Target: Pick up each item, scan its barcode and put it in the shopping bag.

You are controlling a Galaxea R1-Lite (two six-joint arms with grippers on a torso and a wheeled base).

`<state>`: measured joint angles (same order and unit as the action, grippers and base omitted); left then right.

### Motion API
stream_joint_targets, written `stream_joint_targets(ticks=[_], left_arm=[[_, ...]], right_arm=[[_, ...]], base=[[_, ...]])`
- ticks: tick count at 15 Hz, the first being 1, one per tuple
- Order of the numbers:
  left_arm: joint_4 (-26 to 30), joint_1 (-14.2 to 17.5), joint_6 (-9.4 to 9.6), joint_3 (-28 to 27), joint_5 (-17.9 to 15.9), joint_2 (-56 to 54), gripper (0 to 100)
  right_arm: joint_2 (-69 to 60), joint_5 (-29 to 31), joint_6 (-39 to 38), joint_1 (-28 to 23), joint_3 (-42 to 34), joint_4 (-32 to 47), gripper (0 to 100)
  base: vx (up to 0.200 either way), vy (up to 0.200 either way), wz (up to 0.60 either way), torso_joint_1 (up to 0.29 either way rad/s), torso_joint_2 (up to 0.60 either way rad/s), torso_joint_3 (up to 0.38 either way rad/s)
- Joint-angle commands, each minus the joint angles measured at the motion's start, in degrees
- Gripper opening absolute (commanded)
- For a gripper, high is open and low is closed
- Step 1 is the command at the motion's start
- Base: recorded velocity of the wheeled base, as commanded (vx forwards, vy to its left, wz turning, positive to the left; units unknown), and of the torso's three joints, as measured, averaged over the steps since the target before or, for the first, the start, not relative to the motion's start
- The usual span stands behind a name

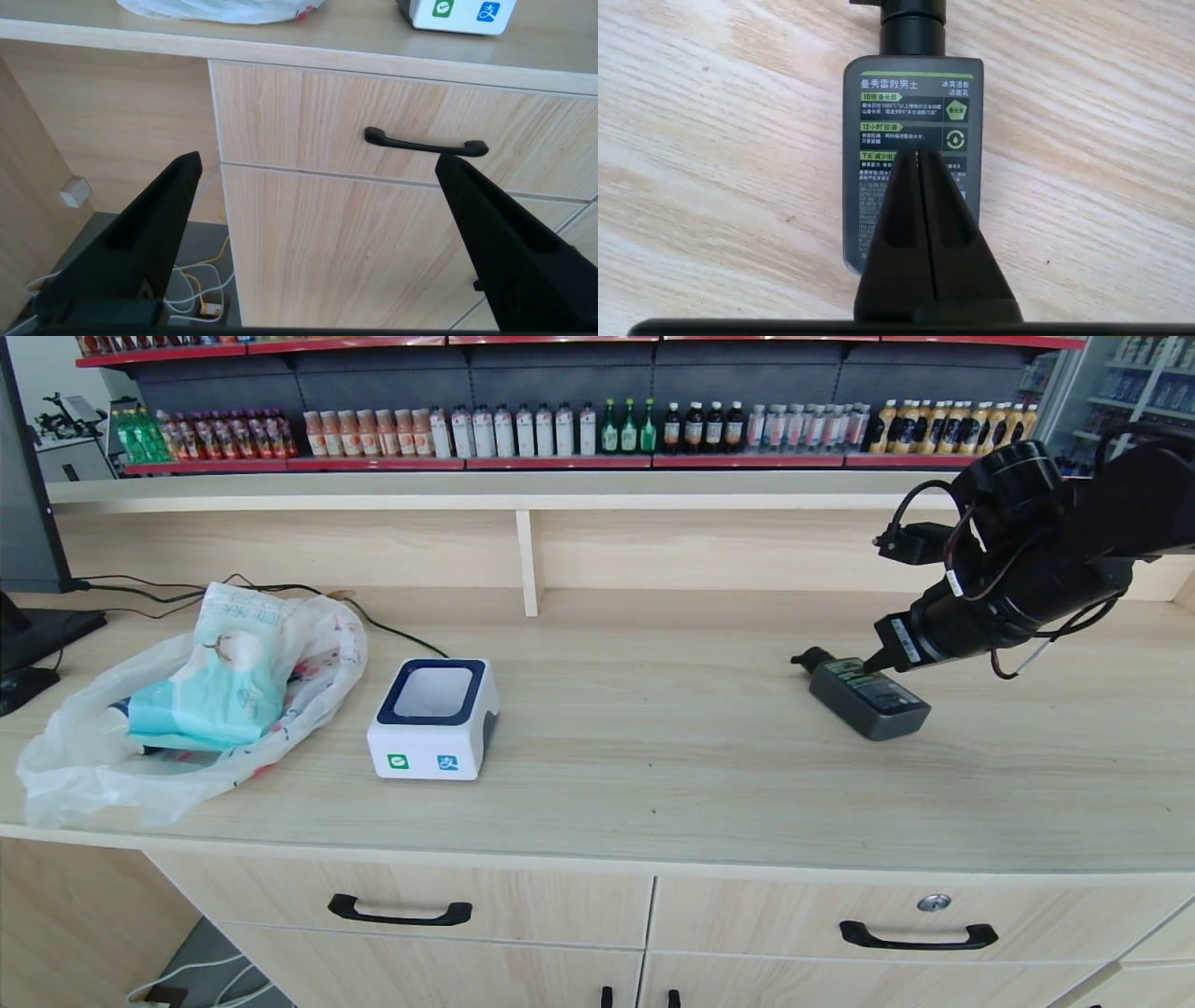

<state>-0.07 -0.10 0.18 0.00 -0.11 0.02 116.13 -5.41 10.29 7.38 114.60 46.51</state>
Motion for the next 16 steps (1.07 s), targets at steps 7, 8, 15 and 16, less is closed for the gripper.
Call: stream_joint_targets(ticks=[7,8,15,16], left_arm=[[0.0,0.0,-0.01,0.0,-0.1,0.0,100],[0.0,0.0,-0.01,0.0,0.0,0.0,100],[0.0,0.0,-0.01,0.0,-0.1,0.0,100],[0.0,0.0,-0.01,0.0,-0.1,0.0,100]], right_arm=[[1.2,-2.4,6.0,0.1,0.0,-0.2,0],[1.4,-2.3,6.2,0.1,0.0,-0.2,100],[6.1,-2.6,7.3,0.3,0.0,0.1,100],[6.6,-2.5,7.2,0.3,0.0,0.2,100]], base=[[0.000,0.000,0.00,0.000,0.00,0.000],[0.000,0.000,0.00,0.000,0.00,0.000],[0.000,0.000,0.00,0.000,0.00,0.000],[0.000,0.000,0.00,0.000,0.00,0.000]])
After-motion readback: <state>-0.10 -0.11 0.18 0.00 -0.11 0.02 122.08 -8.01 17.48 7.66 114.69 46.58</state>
